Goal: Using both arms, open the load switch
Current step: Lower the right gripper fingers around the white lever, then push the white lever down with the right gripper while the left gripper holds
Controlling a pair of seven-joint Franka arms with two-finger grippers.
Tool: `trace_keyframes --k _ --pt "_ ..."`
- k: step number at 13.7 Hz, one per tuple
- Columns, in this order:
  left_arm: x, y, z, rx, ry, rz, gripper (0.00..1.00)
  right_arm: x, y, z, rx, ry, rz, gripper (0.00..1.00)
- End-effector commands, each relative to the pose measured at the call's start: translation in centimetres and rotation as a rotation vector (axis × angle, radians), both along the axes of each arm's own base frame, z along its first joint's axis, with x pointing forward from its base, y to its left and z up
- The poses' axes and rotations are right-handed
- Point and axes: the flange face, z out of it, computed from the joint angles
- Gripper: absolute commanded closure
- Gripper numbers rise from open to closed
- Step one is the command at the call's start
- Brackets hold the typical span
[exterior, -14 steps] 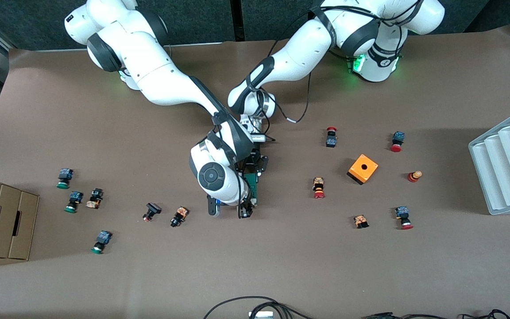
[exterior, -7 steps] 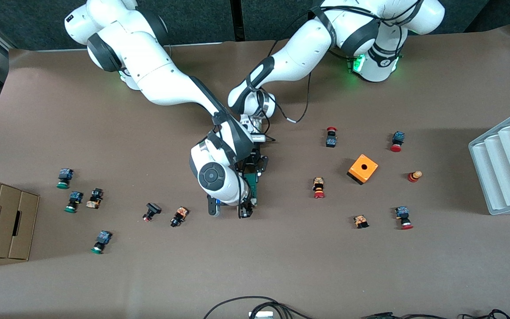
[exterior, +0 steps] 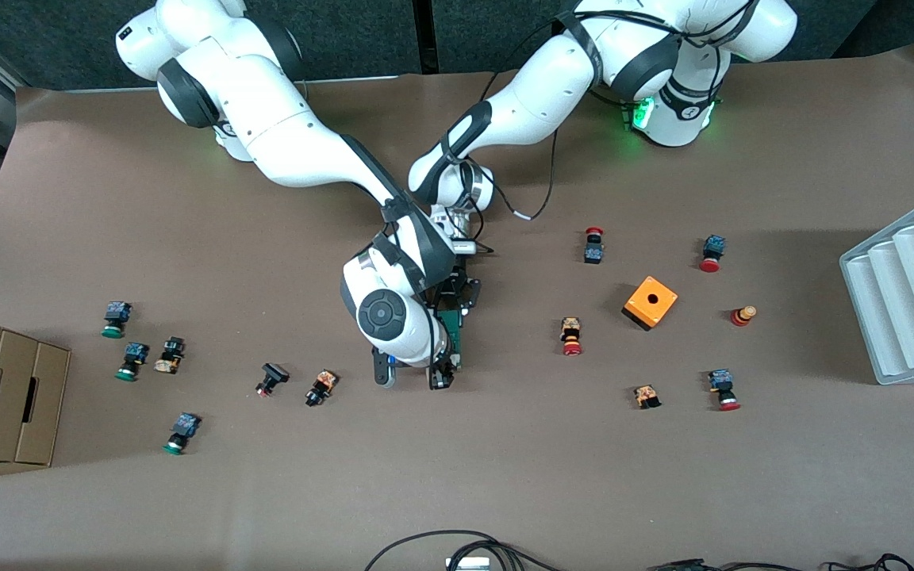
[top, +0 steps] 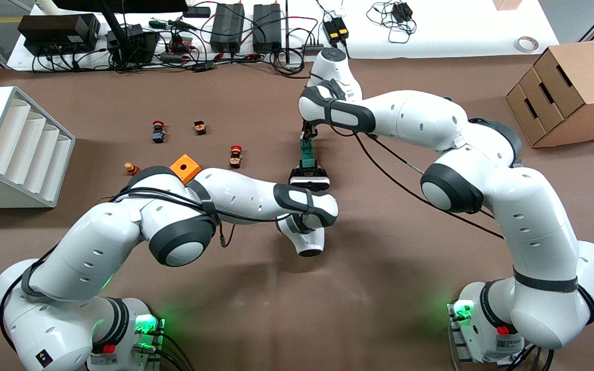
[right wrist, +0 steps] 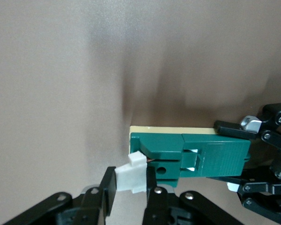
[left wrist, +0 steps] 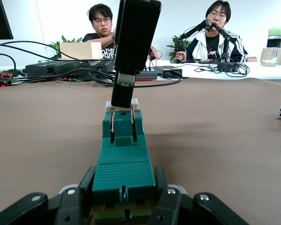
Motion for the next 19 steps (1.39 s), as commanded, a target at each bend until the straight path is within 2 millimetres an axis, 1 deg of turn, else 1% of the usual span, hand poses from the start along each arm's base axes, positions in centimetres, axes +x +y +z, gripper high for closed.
trace_keyframes --k 1,3,5,9,14,16,19 --pt "-0.12 -0.7 -0.47 -0.01 -0.006 -0.015 0.47 -1.43 1.38 2.13 0.019 0.061 0.019 0.76" --pt "-0.12 -0.69 -0.48 -0.01 -0.005 -0.013 0.47 -1.45 1.37 2.29 0.019 0.062 0.019 0.76" --pt "-0.12 -0.69 -0.48 -0.01 -0.005 -0.013 0.47 -1.42 1.41 2.86 0.023 0.057 0.021 0.76" --pt "-0.12 -0.69 -0.48 -0.01 -0.005 -0.013 0.47 -1.62 1.45 3.02 0.017 0.065 0.027 0.76" --pt "-0.15 -0.66 -0.58 -0.009 -0.004 -0.013 0.47 -1.62 0.86 2.38 0.001 0.075 0.036 0.76" --pt "-0.23 -0.55 -0.88 -0.005 -0.001 -0.013 0.47 -1.68 0.81 2.6 0.001 0.076 0.038 0.76" --pt "-0.23 -0.54 -0.88 -0.005 -0.001 -0.013 0.47 -1.96 0.7 2.41 -0.009 0.09 0.055 0.77"
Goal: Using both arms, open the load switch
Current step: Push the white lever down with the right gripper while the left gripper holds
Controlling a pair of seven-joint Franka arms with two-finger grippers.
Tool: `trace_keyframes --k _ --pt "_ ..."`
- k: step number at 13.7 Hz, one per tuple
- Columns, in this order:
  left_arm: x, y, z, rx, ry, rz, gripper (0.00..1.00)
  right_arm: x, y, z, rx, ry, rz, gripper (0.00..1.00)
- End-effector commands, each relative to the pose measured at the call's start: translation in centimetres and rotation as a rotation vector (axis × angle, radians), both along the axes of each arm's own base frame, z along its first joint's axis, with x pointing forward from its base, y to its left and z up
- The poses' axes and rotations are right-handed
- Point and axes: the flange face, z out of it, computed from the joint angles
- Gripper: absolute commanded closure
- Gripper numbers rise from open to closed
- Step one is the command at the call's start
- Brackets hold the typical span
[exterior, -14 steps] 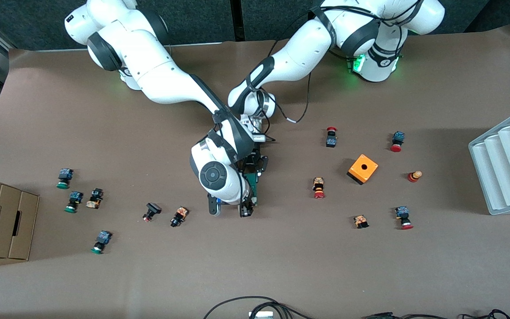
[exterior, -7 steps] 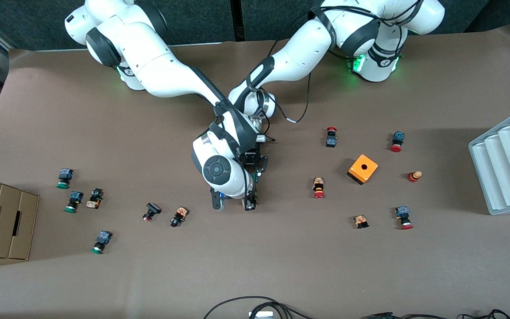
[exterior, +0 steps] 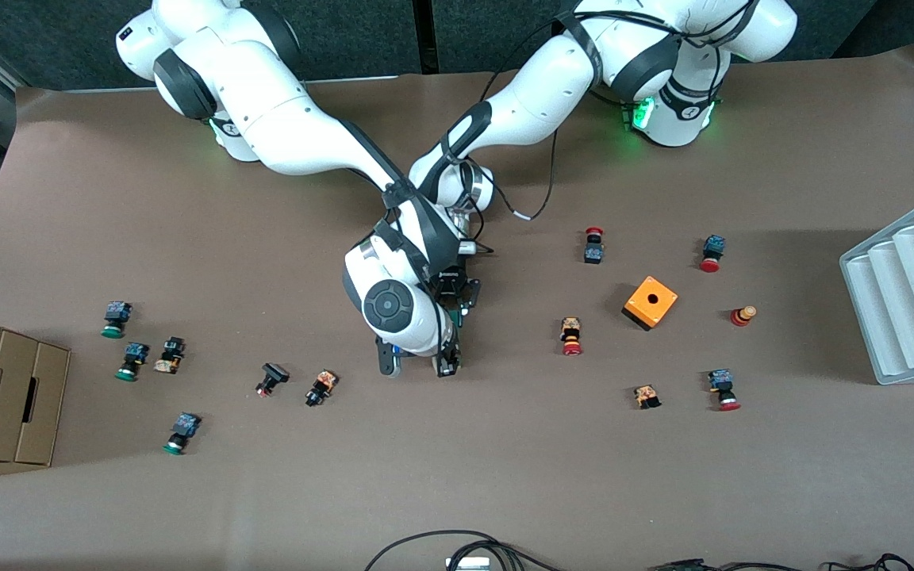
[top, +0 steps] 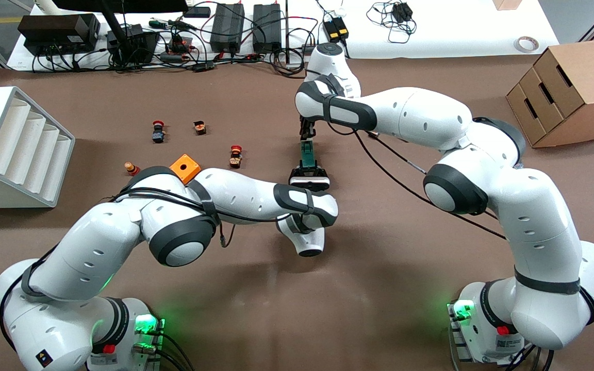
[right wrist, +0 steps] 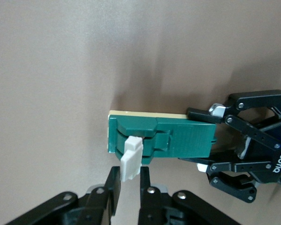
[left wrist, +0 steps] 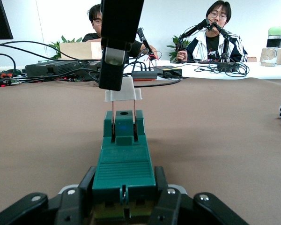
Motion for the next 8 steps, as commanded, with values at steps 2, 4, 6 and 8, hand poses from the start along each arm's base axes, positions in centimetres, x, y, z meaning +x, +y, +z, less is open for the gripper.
trace_keyframes --k 2,4,6,8 --pt "-0.22 -0.54 -0.81 -0.004 -0.002 -0.013 0.47 -0.6 -0.3 0.63 0.004 0.039 0.017 0.77" --pt "-0.22 -0.54 -0.81 -0.004 -0.002 -0.013 0.47 -0.71 -0.31 0.98 0.002 0.046 0.02 0.77" --pt "-0.25 -0.49 -0.92 -0.005 0.001 -0.01 0.47 -0.94 -0.49 0.93 -0.003 0.056 0.027 0.77" --pt "-0.33 -0.54 -0.92 -0.005 0.001 -0.012 0.47 -1.11 -0.68 1.14 -0.005 0.057 0.033 0.77"
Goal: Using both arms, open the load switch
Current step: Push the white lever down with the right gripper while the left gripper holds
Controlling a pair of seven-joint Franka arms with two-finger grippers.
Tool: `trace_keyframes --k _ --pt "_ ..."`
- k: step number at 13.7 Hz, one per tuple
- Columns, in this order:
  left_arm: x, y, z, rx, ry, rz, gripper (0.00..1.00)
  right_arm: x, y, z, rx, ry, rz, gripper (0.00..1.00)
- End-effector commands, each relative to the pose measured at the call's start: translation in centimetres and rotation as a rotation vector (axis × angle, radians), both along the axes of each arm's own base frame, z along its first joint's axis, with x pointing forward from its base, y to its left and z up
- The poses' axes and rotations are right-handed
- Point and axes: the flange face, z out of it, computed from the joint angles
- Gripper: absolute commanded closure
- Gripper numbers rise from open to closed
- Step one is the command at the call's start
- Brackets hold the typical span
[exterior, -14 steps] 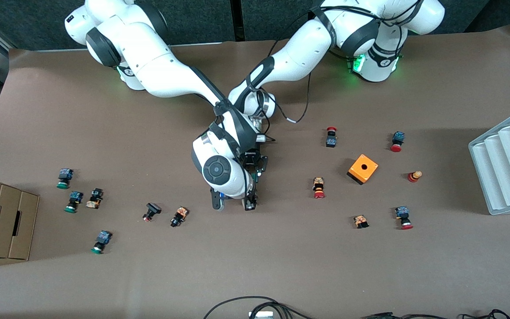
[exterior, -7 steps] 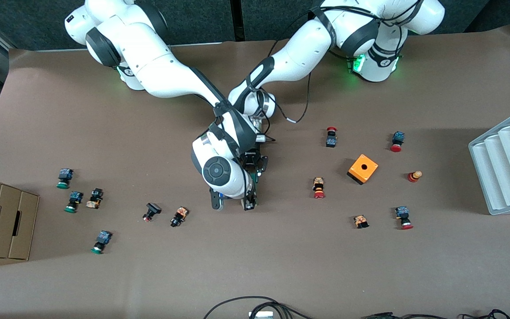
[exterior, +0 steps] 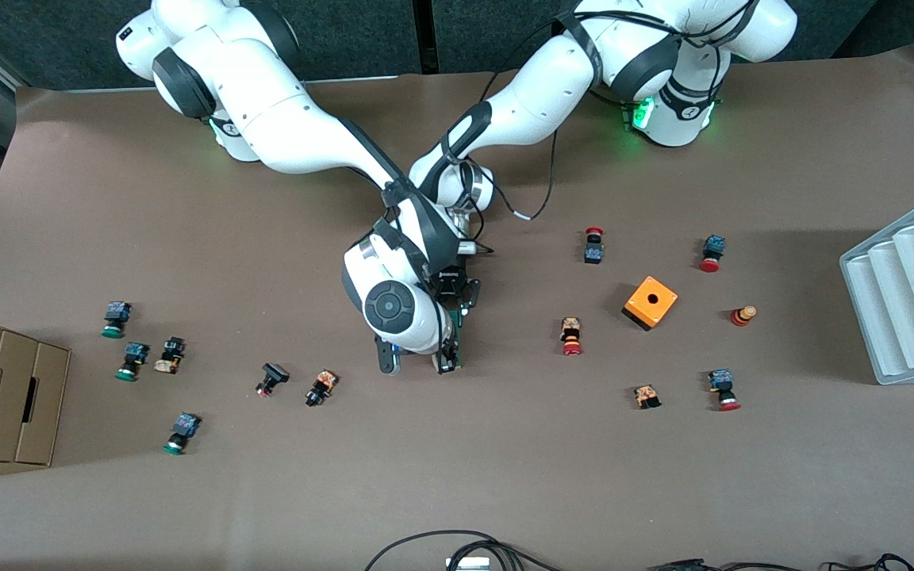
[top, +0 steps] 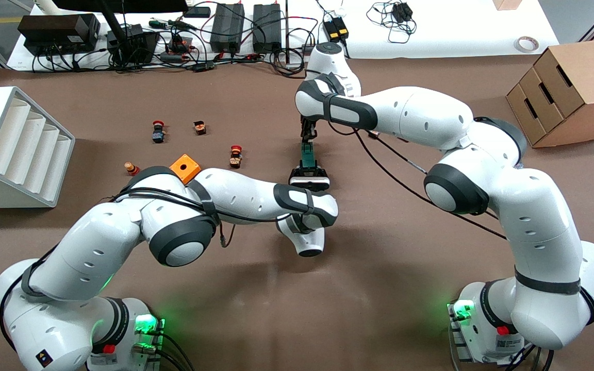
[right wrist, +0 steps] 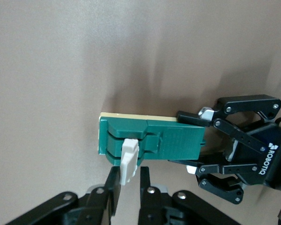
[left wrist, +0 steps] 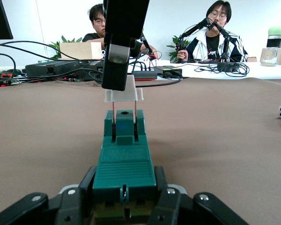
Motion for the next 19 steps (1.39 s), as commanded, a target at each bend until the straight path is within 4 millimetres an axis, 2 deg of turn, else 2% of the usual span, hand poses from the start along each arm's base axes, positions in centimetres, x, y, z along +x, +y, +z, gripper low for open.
trace_keyframes --k 1,11,19 --pt "-0.3 -0.5 -1.0 -0.003 0.001 -0.012 0.47 -0.9 -0.5 0.9 0.005 0.034 0.011 0.77" --pt "-0.5 -0.5 -1.1 -0.001 0.003 -0.012 0.47 -1.6 0.2 0.8 0.0 0.041 0.025 0.77" --pt "-0.6 -0.5 -1.3 0.001 0.005 -0.014 0.47 -2.9 -0.5 1.0 -0.031 0.053 0.057 0.77"
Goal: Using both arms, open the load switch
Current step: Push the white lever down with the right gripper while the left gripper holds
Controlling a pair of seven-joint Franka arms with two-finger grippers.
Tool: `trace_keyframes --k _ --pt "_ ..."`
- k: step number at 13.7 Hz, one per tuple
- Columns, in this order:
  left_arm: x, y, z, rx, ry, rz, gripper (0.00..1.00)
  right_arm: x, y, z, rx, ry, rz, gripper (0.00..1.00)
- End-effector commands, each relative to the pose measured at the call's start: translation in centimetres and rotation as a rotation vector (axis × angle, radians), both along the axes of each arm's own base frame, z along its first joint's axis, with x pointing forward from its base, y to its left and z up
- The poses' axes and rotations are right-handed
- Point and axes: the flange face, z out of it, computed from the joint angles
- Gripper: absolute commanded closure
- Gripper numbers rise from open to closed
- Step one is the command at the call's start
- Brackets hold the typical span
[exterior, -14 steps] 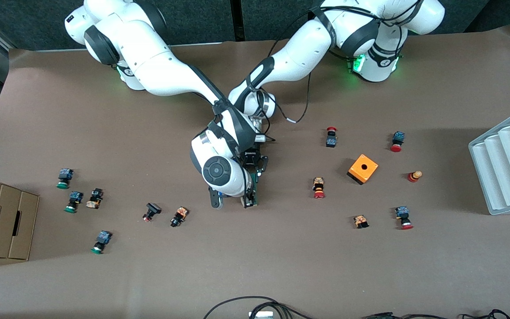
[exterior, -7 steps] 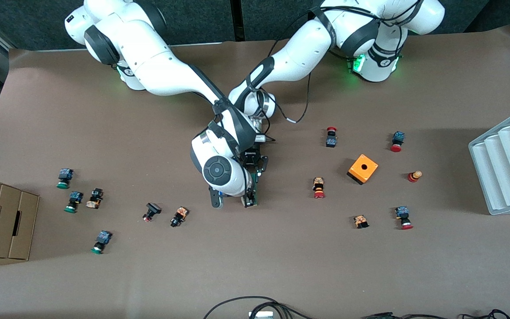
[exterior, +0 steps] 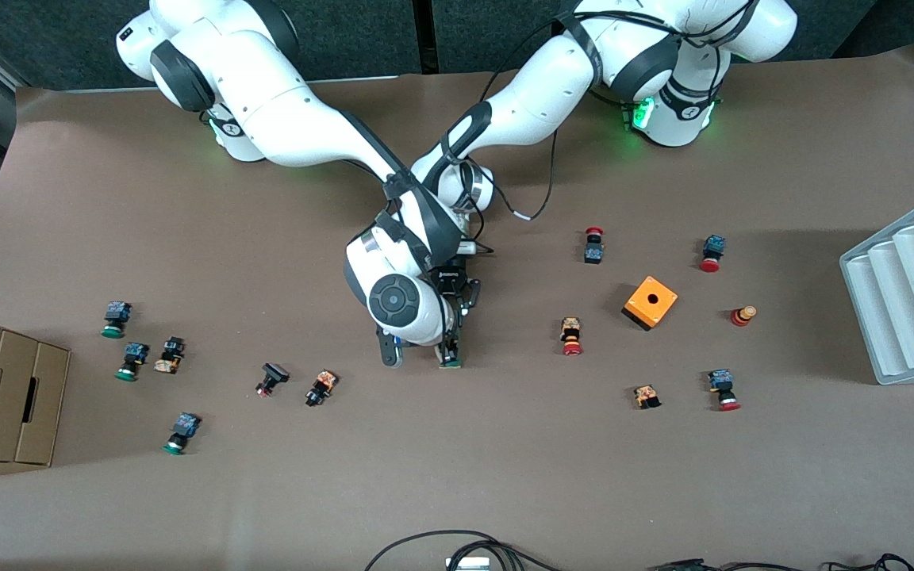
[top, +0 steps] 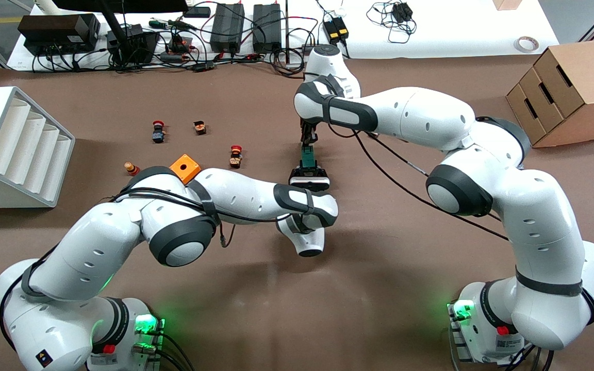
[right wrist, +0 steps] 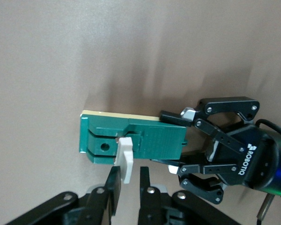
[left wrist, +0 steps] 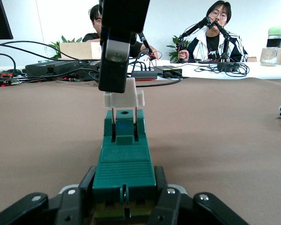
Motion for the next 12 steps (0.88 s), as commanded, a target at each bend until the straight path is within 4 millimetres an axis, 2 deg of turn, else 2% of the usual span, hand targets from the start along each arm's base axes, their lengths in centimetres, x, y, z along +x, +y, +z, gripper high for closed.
trace_keyframes --k 1,12 --pt "-0.7 -0.4 -1.5 0.004 0.007 -0.014 0.47 -1.6 -0.8 1.0 -0.018 0.03 0.027 0.77" --pt "-0.6 -0.4 -1.9 0.005 0.008 -0.013 0.47 -1.9 -0.8 0.0 -0.038 0.018 0.057 0.77"
